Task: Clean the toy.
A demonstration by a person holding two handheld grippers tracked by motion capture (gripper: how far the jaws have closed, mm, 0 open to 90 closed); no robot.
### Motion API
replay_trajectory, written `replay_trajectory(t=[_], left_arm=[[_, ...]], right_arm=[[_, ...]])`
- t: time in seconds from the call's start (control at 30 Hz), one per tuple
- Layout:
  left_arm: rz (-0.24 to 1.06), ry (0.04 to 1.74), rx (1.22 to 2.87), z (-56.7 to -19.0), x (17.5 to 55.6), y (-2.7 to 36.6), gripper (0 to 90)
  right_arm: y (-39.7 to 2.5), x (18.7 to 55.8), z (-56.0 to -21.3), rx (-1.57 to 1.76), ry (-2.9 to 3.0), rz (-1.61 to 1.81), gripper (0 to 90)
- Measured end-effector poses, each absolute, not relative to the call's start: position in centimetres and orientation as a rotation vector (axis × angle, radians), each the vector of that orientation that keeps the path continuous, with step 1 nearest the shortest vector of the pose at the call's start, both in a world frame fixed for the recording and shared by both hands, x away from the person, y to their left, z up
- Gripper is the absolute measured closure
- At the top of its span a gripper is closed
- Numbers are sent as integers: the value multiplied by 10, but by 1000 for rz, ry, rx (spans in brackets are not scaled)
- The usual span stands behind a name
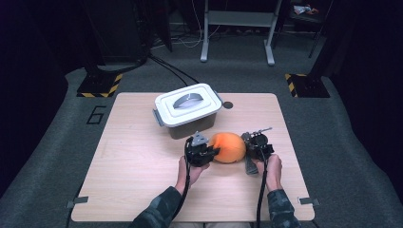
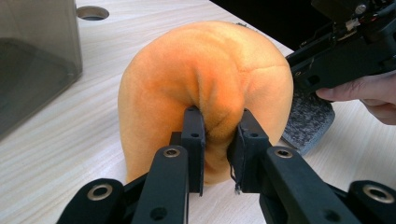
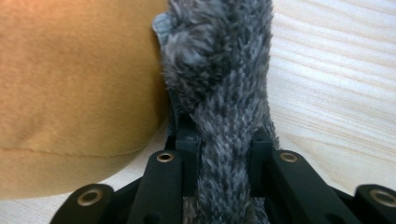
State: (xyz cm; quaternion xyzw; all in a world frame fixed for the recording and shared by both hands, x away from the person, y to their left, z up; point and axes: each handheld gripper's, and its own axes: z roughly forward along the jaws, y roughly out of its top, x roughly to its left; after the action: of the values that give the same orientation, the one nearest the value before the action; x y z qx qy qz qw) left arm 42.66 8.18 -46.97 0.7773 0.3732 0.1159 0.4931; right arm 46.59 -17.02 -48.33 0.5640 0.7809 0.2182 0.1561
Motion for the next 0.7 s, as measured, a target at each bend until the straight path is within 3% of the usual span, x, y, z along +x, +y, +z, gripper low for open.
replay_trajectory(t=[0.3,0.47,0.7], left_arm=[[278,912,1876,-470,426,82,766],[286,908,1883,-470,427,83,744],[311,895,1909,-467,429,85,550]], right_arm=[[-163,437,-418,1475,2134,805,737],[-140,429,-413,1402,2206,824,737],[-133,442,-420,1376,2204,782,739]])
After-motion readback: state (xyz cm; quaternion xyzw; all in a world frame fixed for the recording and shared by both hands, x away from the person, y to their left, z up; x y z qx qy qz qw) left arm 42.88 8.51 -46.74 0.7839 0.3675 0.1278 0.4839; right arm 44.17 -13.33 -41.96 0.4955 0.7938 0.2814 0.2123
